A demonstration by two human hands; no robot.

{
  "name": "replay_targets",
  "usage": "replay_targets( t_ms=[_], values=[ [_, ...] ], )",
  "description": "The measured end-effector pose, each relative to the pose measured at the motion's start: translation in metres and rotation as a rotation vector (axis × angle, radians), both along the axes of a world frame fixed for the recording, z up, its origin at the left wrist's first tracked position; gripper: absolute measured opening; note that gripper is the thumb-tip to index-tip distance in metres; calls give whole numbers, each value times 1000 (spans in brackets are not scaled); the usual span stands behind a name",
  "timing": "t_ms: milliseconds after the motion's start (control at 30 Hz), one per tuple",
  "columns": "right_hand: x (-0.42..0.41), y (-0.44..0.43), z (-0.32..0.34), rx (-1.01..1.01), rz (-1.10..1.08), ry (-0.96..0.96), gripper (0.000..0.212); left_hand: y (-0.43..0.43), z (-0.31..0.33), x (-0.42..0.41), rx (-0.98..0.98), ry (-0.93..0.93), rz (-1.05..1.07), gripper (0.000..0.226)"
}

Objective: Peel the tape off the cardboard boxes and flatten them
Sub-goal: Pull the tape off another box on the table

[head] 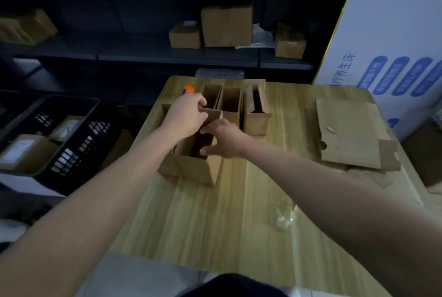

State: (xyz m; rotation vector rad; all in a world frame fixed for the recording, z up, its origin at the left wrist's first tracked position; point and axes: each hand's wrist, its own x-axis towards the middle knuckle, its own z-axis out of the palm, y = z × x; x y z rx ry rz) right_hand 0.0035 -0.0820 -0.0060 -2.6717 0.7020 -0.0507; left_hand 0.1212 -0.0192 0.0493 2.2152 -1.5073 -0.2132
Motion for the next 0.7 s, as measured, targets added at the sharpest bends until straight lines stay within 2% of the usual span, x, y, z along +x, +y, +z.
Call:
replay_targets(
  t_ms=[133,233,300,400,500,600,700],
  values=[
    [33,30,-30,-171,44,377,43,32,-17,23,85,46,-30,29],
    [33,36,-41,-255,2,425,20,46,-31,30,103,77,-28,30],
    [27,34,-37,-204,-99,287,12,50,-39,32,110,66,-25,32],
    [16,20,-15,-49,-303,0,11,51,-46,27,80,76,3,40],
    [1,0,9,250,-500,-205,27,48,-47,20,37,116,27,49],
    [-19,-16,14,418,-625,-264,26,46,-50,16,68,165,21,55],
    [-31,-19,2,578,-755,-262,14,48,-58,12,135,174,-22,54]
  ],
)
